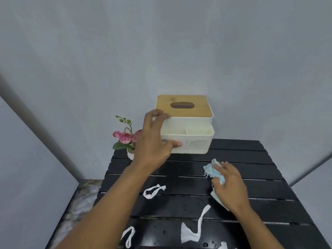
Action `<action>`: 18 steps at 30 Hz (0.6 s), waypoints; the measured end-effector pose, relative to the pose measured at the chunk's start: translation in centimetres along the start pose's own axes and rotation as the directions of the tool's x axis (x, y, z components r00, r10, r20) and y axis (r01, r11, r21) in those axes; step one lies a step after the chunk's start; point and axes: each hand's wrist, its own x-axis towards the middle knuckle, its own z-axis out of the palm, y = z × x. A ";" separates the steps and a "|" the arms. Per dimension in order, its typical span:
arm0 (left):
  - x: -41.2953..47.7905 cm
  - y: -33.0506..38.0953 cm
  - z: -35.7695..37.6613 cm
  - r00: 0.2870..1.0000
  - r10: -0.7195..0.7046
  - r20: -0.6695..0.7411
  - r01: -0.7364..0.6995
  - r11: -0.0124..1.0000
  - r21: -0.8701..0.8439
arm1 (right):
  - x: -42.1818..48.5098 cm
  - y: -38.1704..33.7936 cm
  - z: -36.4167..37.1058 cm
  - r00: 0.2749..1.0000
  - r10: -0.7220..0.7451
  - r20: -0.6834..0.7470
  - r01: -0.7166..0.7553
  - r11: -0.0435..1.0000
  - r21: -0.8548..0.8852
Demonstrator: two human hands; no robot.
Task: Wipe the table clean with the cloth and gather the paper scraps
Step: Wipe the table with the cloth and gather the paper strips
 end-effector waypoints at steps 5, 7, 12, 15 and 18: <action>-2.9 -1.8 4.5 0.997 -0.047 0.067 0.047 0.999 -0.002 | -0.6 0.4 -1.1 0.995 -0.054 0.085 0.050 0.997 0.050; -3.7 -2.4 5.8 0.995 -0.063 0.083 0.062 0.998 0.011 | -0.8 1.3 -1.9 0.994 -0.072 0.087 0.064 0.994 0.091; -4.8 -3.4 7.2 0.995 -0.078 0.061 0.077 0.997 0.007 | -1.1 6.0 -4.0 0.992 -0.035 0.118 0.037 0.999 -0.014; -4.6 -3.4 7.6 0.993 -0.081 0.085 0.077 0.996 0.050 | -1.1 6.4 -3.9 0.988 -0.040 0.149 0.049 0.997 -0.056; -4.8 -2.5 7.7 0.999 -0.050 0.021 0.046 0.984 0.175 | -1.0 6.1 -3.7 0.991 -0.022 0.136 0.031 0.998 -0.062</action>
